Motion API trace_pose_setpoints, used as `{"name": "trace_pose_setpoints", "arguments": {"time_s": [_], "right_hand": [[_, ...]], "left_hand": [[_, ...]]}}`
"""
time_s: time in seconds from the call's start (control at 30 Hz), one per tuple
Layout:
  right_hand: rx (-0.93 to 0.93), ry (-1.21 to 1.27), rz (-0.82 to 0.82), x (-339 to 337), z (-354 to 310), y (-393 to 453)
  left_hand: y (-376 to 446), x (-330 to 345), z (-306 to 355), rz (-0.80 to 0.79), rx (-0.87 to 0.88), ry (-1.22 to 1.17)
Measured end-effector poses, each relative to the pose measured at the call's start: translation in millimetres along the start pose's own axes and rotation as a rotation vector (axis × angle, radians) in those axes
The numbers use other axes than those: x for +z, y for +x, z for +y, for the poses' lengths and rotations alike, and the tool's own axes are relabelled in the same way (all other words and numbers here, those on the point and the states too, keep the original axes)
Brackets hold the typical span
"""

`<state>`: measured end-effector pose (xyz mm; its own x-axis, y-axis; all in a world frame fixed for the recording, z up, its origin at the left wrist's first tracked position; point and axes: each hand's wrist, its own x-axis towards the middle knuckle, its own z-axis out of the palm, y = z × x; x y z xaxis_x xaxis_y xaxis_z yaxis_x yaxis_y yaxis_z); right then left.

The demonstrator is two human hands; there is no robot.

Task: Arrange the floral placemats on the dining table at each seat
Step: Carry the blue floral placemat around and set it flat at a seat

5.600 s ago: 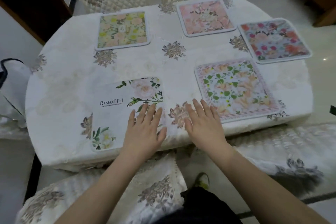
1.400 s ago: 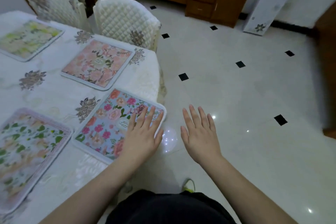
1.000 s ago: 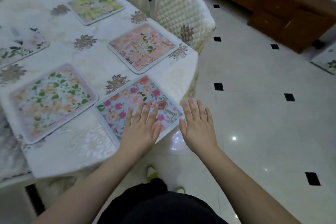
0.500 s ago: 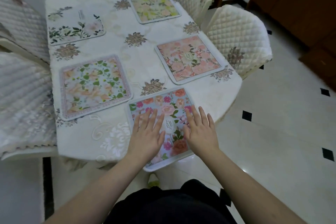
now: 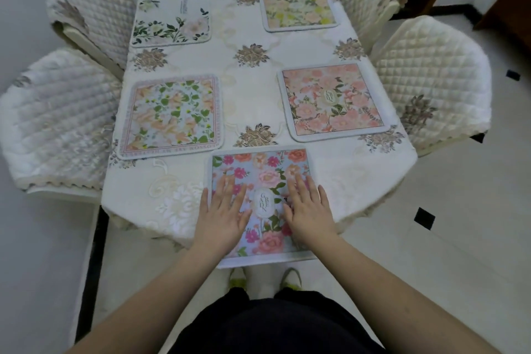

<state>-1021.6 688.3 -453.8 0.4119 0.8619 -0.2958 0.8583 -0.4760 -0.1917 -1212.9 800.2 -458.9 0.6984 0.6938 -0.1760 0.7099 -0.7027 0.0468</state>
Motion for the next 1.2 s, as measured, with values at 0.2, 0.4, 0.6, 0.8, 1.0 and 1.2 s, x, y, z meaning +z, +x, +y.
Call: {"name": "trace_pose_setpoints", "arguments": {"time_s": [0.2,0.4,0.6,0.8,1.0,1.2], "right_hand": [[0.0,-0.007,-0.041,0.7,12.0,8.9],[-0.027,-0.016,-0.005,8.1,22.1,11.9],[0.113,0.134,-0.089,8.1,33.7,13.5],[0.201,0.276,-0.116,1.1,27.3,17.3],[0.271,0.66,-0.053,-9.7,17.4,19.9],[0.364,0.99,0.122,-24.5,18.3,5.2]], "left_hand": [[-8.7,8.3,6.4,-0.066,-0.129,-0.016],[-10.3,11.8,1.8,-0.114,-0.145,0.028],[-3.1,19.7,-8.5,-0.124,-0.218,-0.031],[-0.8,17.1,-11.2,-0.186,-0.399,-0.185],[5.7,10.5,-22.0,-0.153,-0.452,-0.555],[-4.2,-20.5,-33.4,0.05,-0.525,-1.179]]}}
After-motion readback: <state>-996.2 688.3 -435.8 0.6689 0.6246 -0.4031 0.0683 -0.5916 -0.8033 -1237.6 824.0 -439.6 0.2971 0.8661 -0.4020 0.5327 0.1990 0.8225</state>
